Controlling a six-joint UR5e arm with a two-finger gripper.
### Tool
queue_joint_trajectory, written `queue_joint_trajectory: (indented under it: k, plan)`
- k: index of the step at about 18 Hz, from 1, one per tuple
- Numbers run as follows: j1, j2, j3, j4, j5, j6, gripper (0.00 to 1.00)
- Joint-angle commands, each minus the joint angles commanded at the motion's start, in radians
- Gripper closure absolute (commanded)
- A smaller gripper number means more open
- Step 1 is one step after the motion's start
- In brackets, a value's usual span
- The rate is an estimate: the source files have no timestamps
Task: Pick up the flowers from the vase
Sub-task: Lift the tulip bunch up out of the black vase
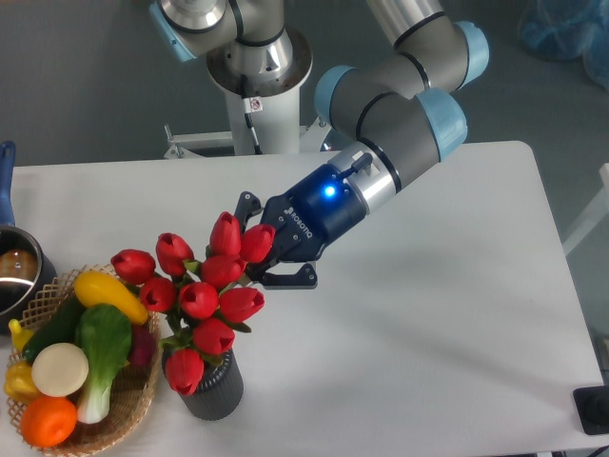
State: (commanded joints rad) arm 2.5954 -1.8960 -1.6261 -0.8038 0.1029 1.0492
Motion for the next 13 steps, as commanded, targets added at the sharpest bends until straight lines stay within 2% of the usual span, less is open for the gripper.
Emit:
queue_joint_trajectory:
  k: [13]
  plan:
    - [0.035,0.011,0.011,-0.002,-0.086,-0.002,0.96]
